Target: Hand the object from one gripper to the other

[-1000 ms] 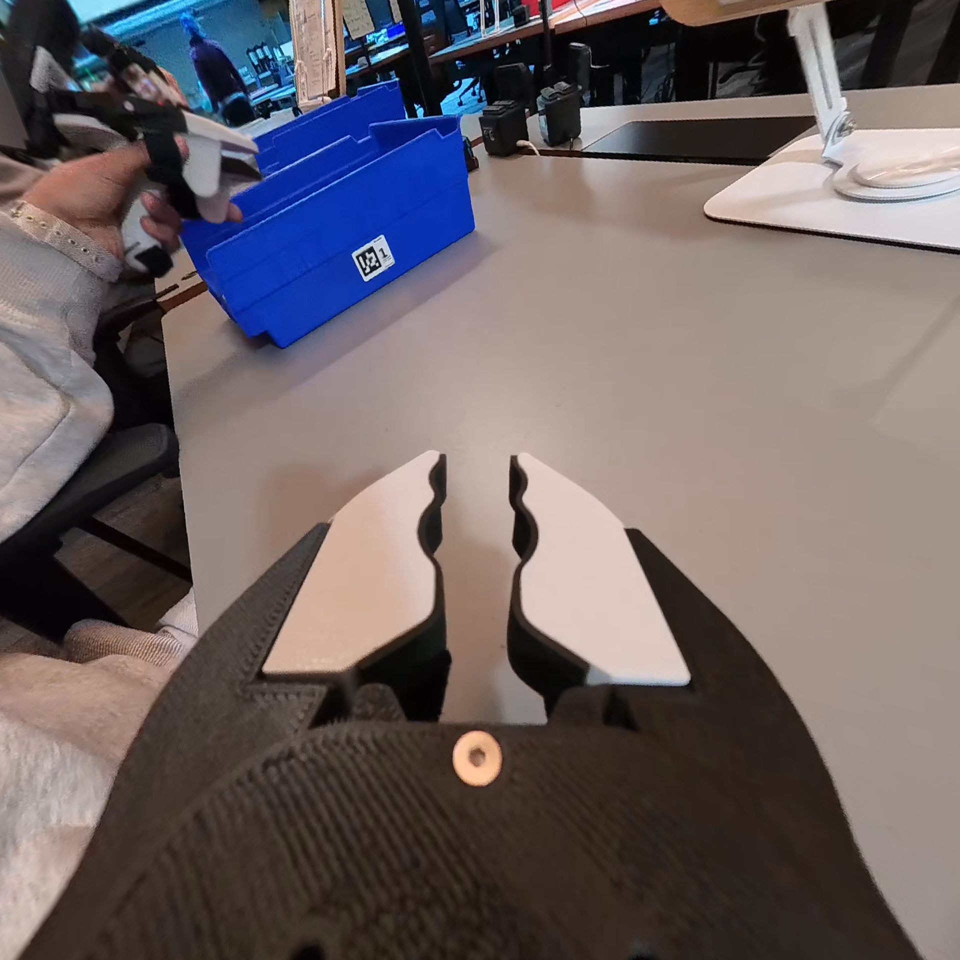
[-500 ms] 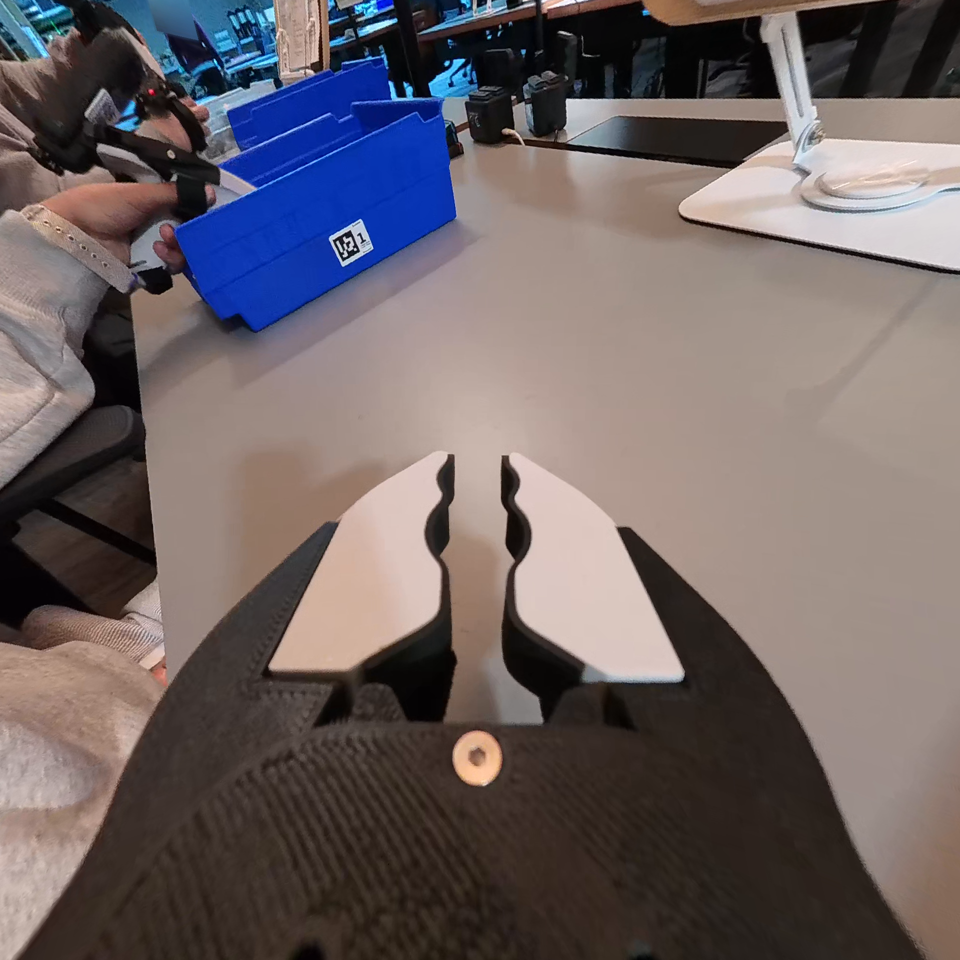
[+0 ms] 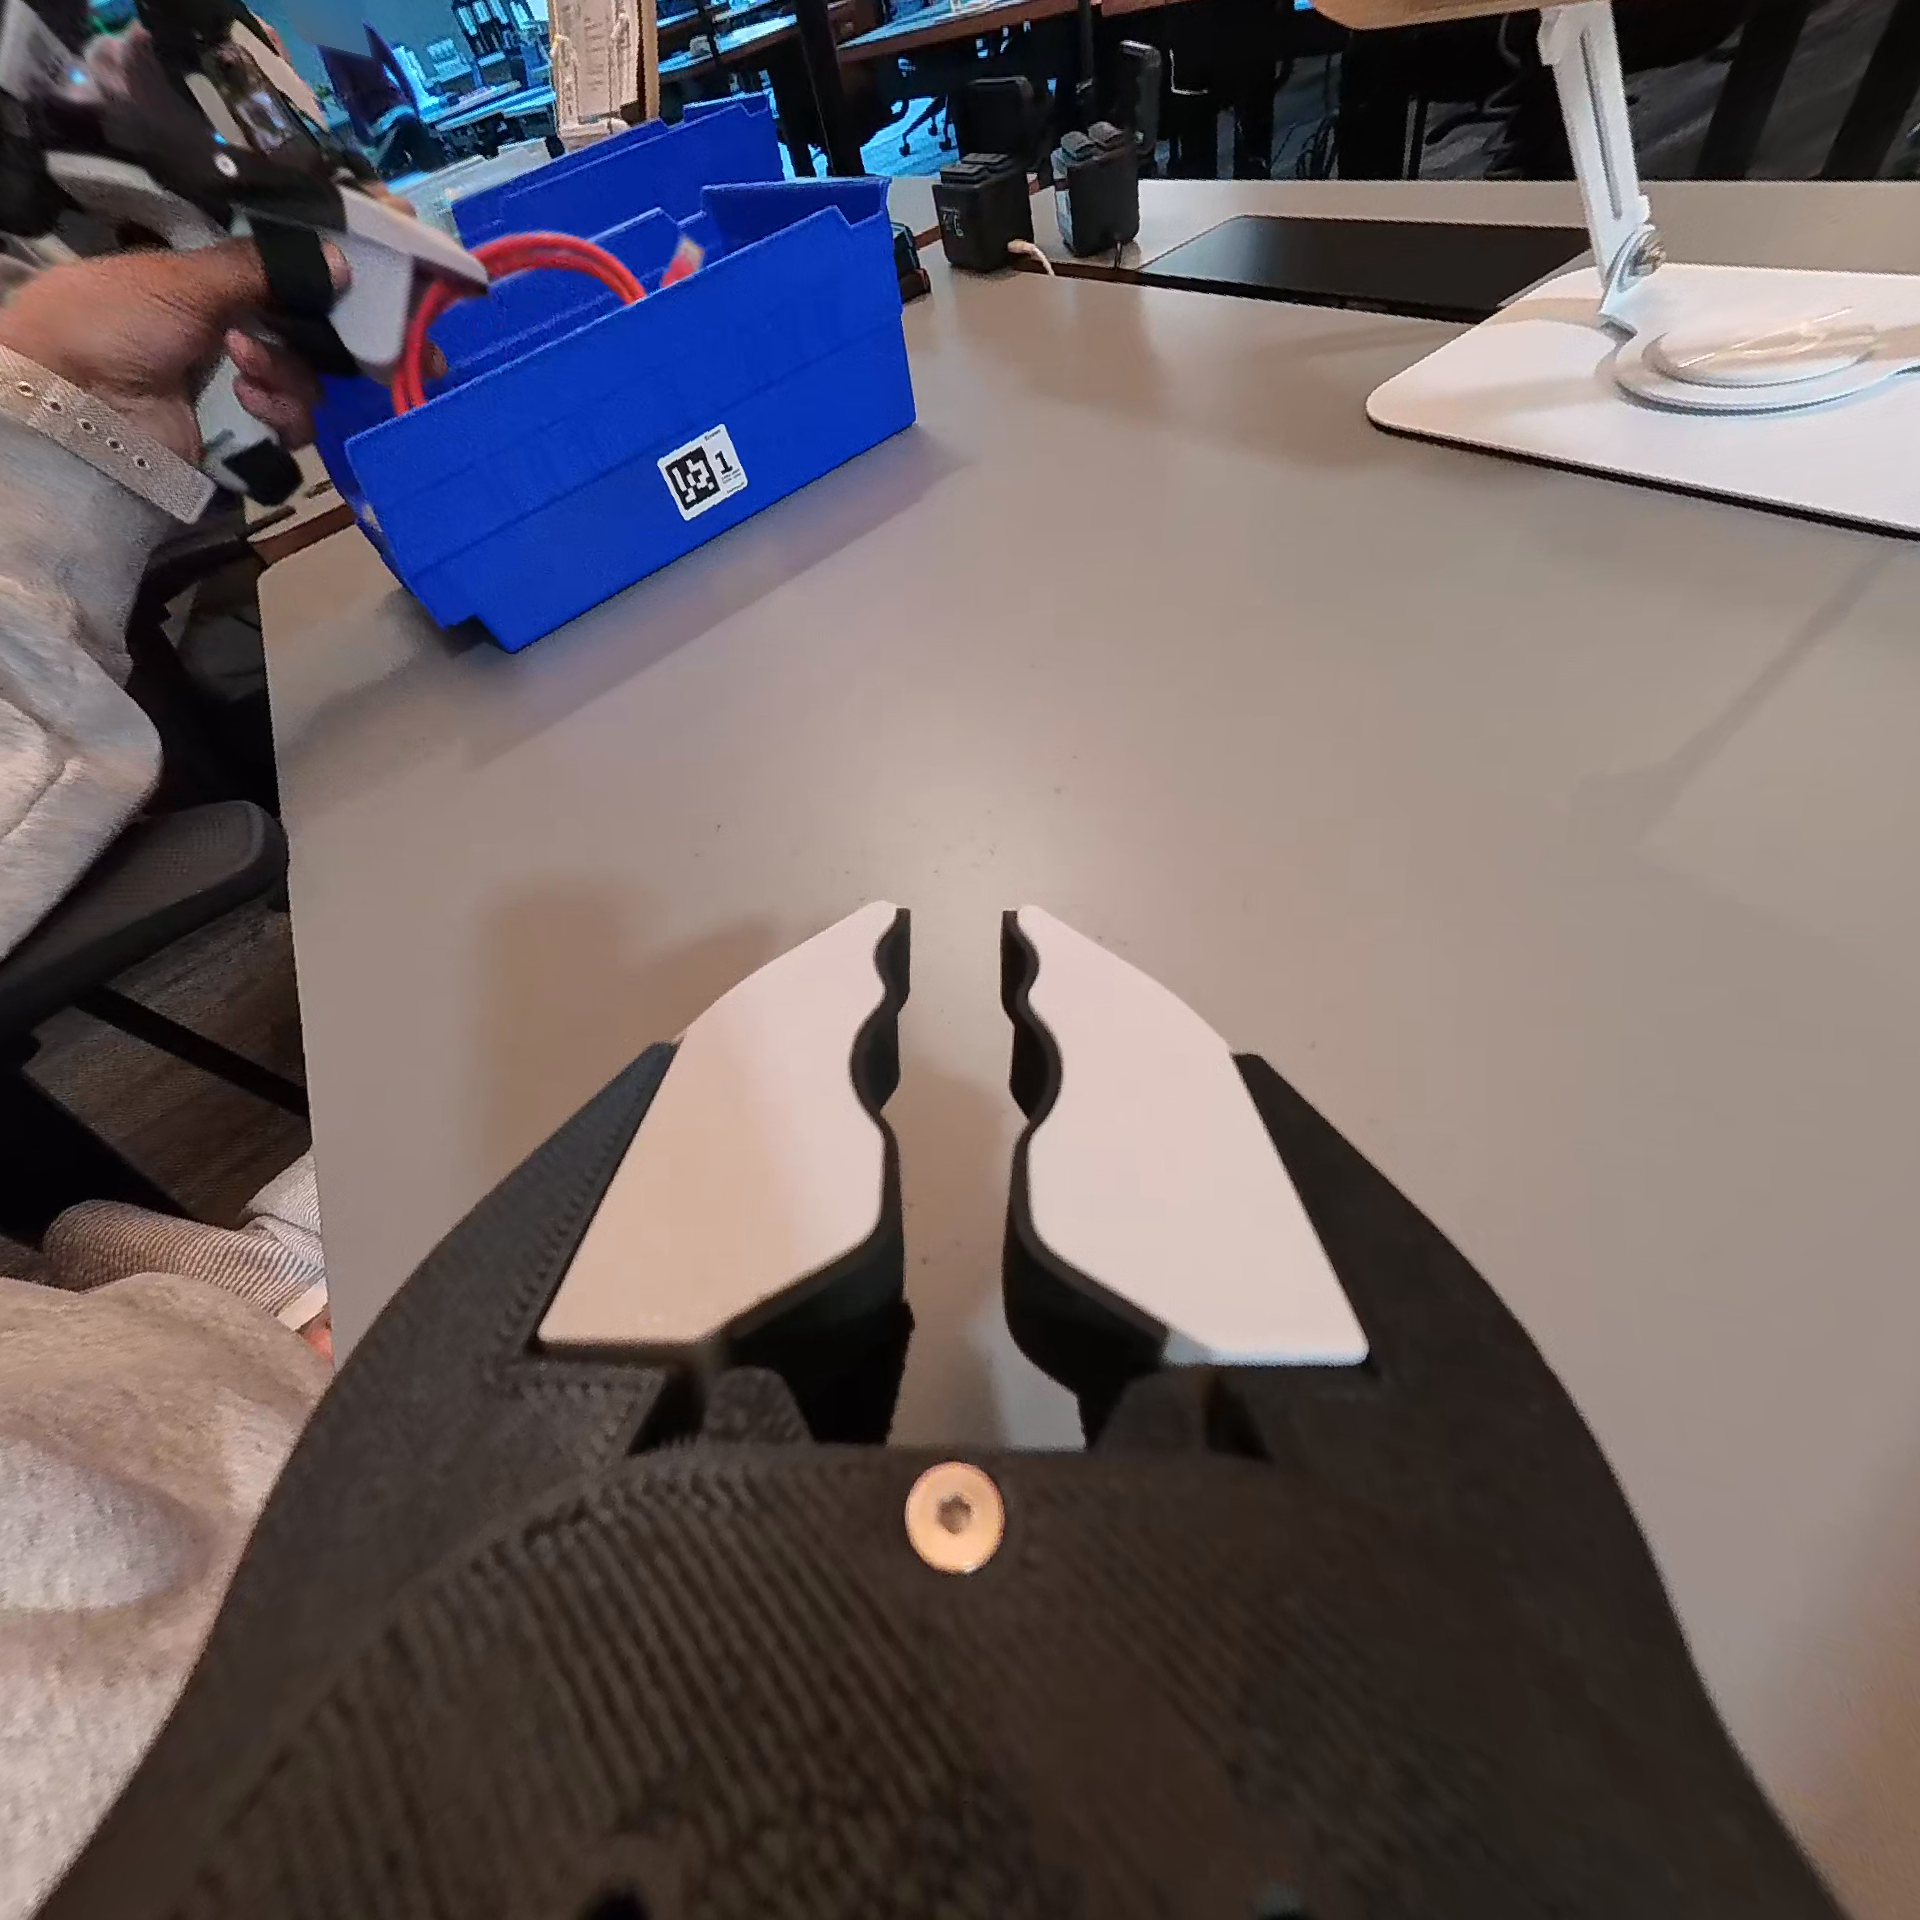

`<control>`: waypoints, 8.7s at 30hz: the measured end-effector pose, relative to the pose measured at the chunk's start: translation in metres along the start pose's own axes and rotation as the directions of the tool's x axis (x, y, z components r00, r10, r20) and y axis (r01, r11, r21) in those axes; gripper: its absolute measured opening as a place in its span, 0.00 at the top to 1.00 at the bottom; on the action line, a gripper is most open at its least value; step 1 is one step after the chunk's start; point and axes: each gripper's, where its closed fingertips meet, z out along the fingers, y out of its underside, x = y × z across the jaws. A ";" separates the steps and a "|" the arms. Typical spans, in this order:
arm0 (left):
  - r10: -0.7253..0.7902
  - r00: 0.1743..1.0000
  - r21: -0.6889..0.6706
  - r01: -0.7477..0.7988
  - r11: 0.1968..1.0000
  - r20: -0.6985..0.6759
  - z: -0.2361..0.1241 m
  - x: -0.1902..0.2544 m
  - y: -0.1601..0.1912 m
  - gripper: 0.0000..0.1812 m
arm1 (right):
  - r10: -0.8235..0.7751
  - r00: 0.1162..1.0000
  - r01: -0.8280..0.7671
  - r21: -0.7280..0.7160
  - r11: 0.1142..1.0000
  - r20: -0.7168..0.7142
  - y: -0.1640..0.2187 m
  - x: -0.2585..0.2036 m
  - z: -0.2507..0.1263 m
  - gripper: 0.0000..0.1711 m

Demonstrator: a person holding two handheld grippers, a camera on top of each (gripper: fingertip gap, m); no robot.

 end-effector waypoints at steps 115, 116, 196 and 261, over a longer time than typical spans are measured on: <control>0.532 0.528 0.248 -0.516 0.820 -0.662 0.037 0.417 0.193 0.92 | 0.371 0.861 -0.483 0.328 0.812 0.348 -0.057 0.006 -0.040 0.79; 0.529 0.525 0.254 -0.507 0.824 -0.667 0.036 0.417 0.192 0.92 | 0.370 0.862 -0.480 0.328 0.813 0.346 -0.057 0.007 -0.040 0.80; 0.257 0.525 0.235 -0.110 0.966 -0.811 -0.110 0.412 0.238 0.92 | 0.014 0.963 -0.064 0.177 0.982 0.269 0.017 -0.059 -0.119 0.81; -0.311 0.310 -0.220 0.296 0.929 -0.898 -0.092 0.453 0.195 0.57 | -0.329 0.865 0.173 0.390 0.904 0.378 -0.002 -0.135 -0.135 0.97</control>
